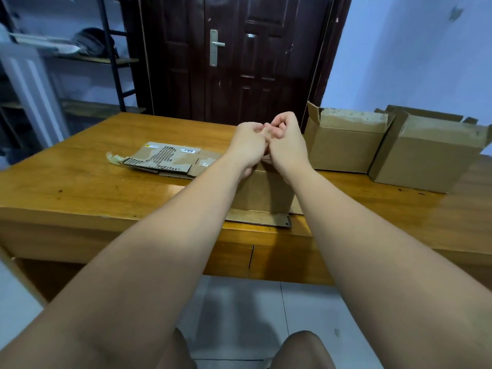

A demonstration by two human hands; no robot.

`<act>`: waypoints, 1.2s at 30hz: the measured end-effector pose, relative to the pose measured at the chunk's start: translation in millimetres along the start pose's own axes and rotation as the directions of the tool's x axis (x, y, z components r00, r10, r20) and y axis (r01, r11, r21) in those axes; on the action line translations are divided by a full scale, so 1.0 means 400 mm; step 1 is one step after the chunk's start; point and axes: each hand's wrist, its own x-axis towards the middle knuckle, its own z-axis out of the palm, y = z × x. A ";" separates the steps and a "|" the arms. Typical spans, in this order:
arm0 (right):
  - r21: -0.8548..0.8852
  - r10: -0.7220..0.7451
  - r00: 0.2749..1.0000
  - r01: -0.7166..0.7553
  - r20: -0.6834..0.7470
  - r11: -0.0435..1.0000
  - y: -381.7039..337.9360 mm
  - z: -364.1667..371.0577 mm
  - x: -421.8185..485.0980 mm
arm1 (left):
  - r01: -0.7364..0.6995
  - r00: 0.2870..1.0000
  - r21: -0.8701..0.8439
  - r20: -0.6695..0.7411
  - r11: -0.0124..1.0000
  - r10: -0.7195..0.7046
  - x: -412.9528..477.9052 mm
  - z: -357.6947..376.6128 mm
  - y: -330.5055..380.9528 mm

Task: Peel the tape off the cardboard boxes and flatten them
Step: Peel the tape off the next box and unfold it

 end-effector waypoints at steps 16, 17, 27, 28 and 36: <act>-0.149 -0.002 0.999 -0.004 -0.038 0.989 -0.005 0.006 -0.009 | 0.173 0.969 -0.563 -0.048 0.808 -0.241 -0.006 -0.030 0.024; -0.170 -0.012 0.999 0.007 -0.030 0.985 -0.005 0.008 -0.010 | 0.181 0.968 -0.549 -0.045 0.816 -0.246 -0.006 -0.031 0.024; -0.336 0.069 0.997 -0.050 0.045 0.940 -0.013 0.024 -0.005 | 0.251 0.953 -0.448 -0.043 0.858 -0.301 -0.005 -0.036 0.043; -0.337 0.076 0.996 -0.056 0.044 0.940 -0.013 0.023 -0.004 | 0.242 0.961 -0.428 -0.020 0.871 -0.277 -0.006 -0.037 0.040; -0.538 -0.012 0.996 0.057 0.088 0.841 -0.008 0.030 -0.010 | 0.107 0.992 -0.369 -0.020 0.923 -0.123 0.001 -0.036 0.002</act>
